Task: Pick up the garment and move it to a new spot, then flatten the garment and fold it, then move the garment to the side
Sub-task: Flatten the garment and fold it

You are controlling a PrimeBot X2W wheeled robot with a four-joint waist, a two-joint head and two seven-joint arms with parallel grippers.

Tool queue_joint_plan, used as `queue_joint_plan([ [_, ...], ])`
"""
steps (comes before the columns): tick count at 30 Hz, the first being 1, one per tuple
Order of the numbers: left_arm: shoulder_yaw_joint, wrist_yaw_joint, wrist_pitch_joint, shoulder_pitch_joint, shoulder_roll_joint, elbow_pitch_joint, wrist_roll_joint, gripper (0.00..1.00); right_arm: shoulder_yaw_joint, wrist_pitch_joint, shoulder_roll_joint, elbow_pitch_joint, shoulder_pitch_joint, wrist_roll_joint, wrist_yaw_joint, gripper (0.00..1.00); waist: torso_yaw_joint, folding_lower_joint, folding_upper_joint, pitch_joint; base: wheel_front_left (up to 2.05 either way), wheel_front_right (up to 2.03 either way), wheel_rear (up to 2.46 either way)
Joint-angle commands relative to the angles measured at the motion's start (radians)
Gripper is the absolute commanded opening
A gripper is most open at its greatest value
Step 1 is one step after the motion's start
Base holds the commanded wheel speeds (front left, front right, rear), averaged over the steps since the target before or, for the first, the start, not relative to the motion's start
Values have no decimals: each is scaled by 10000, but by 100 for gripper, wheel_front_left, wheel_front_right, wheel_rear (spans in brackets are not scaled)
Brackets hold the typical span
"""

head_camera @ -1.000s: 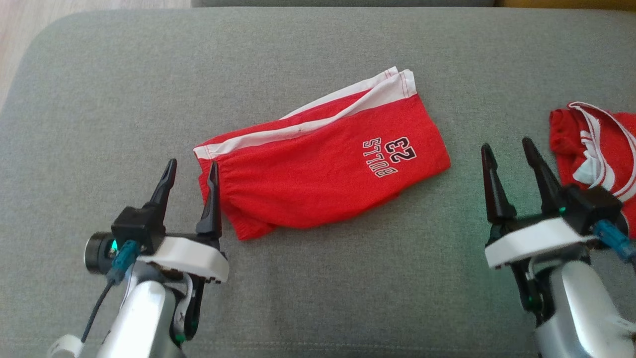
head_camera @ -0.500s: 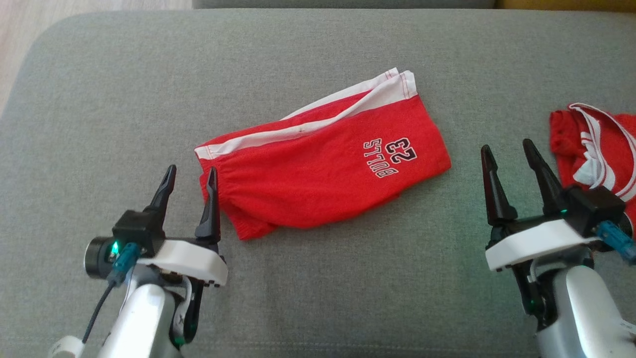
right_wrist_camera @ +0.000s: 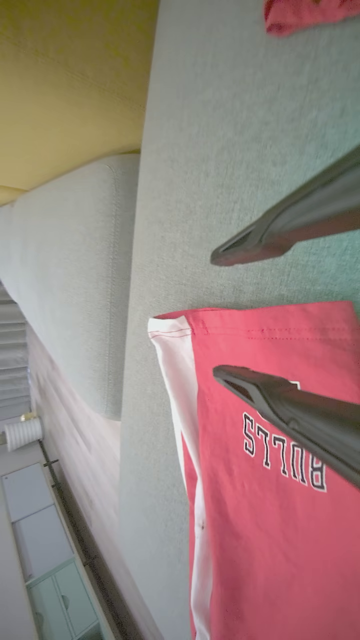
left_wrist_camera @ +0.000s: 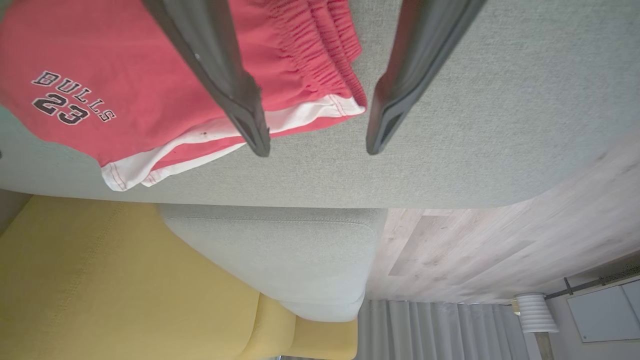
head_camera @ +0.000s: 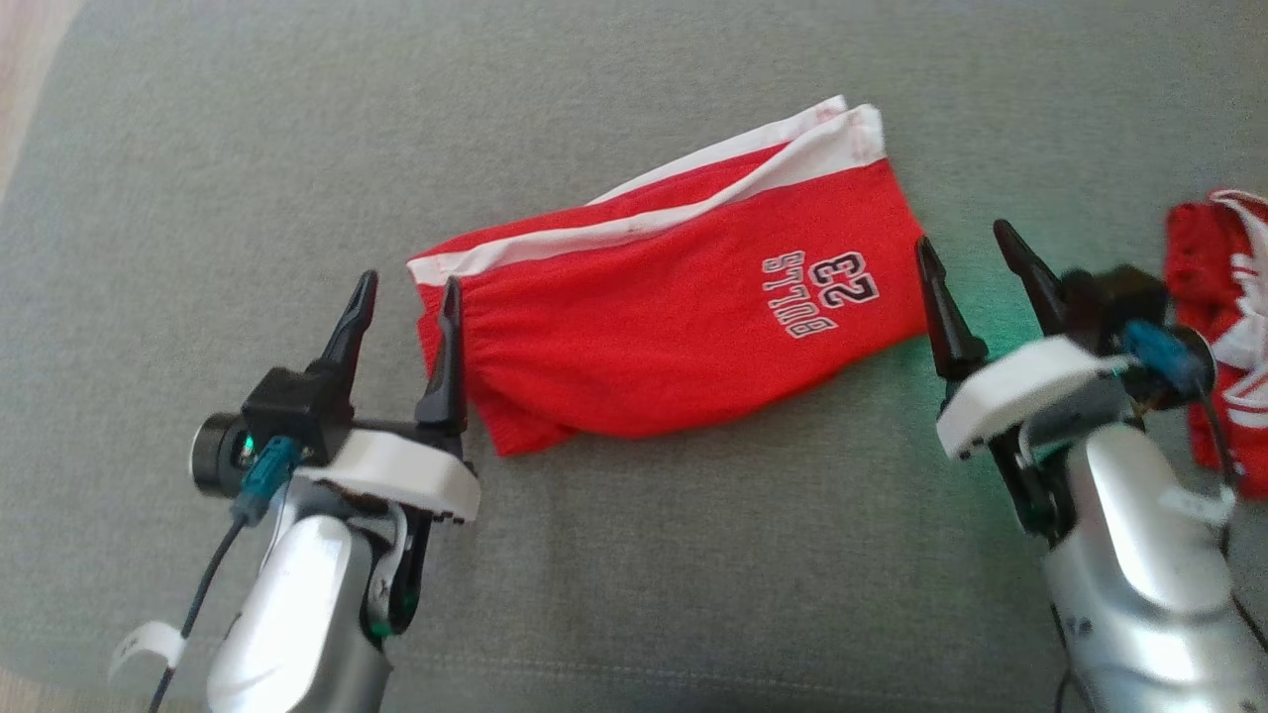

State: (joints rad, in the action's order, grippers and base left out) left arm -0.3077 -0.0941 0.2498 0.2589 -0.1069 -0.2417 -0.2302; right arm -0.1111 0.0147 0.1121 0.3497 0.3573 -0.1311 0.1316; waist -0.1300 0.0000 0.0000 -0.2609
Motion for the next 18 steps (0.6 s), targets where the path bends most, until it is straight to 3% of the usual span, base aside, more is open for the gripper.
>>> queue_joint_plan([
  [1,316,79,120,422,-75,306,87,100,-286,-97,67,186,443,49,-9,100,-209,0,0,-190,0,0,0],
  [9,331,188,120,641,192,197,126,100,-437,-679,-269,3280,1631,13,-9,100,-617,0,0,-409,0,0,0],
  [12,395,202,120,616,230,192,155,100,-679,-937,-436,3716,1752,-401,-9,96,-601,0,0,-402,0,0,0],
  [13,416,207,120,601,240,193,165,100,-793,-1025,-471,3814,1776,-562,-9,35,-580,0,0,-392,0,0,0],
  [14,432,216,120,587,249,195,177,100,-900,-1009,-494,3852,1814,-671,-9,0,-557,0,0,-382,0,0,0],
  [18,487,283,120,560,285,232,192,100,-1139,-709,-543,3834,1828,-1050,-9,0,-443,0,0,-295,0,0,0],
])
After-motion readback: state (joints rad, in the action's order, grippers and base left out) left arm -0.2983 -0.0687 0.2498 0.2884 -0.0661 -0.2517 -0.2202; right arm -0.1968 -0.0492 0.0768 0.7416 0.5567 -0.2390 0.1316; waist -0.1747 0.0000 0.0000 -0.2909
